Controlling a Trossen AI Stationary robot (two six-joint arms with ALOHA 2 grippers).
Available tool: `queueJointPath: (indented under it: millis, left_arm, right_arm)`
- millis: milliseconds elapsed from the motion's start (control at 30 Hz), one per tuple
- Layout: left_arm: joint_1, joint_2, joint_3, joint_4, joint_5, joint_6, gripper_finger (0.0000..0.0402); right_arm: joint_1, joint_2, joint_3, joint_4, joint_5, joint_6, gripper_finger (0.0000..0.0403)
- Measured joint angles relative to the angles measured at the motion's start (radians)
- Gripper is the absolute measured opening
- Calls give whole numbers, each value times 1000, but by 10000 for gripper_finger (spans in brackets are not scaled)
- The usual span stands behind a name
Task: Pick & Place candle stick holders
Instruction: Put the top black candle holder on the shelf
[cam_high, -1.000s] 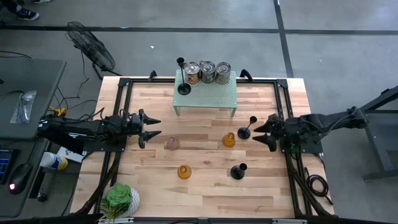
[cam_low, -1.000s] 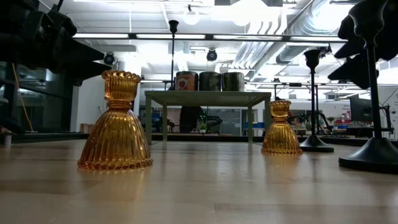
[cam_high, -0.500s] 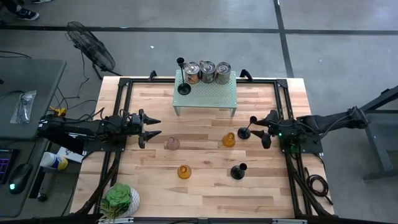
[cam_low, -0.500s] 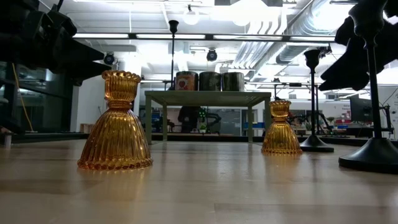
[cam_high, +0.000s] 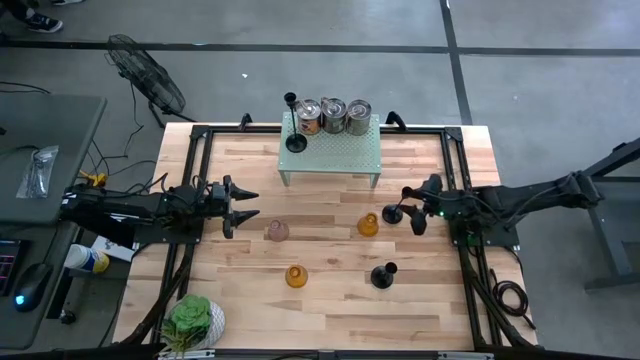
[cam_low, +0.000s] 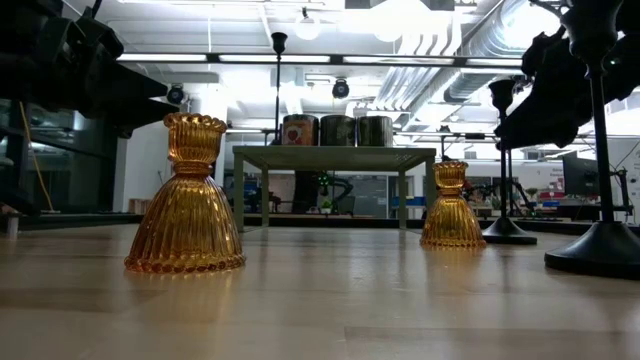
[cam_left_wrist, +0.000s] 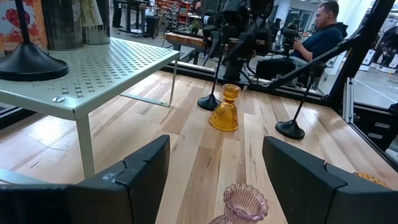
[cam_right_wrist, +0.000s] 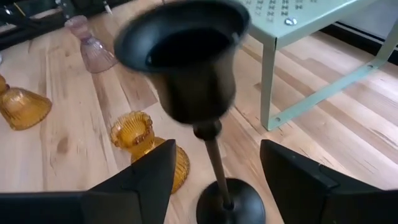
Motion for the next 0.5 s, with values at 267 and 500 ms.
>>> queueJointPath:
  millis: [267, 500]
  left_arm:
    - [0, 0, 0, 0, 0, 0, 253]
    - [0, 0, 0, 0, 0, 0, 253]
  right_arm:
    - [-6, 44, 0, 70, -3, 3, 160]
    - [-6, 55, 0, 70, -10, 7, 100]
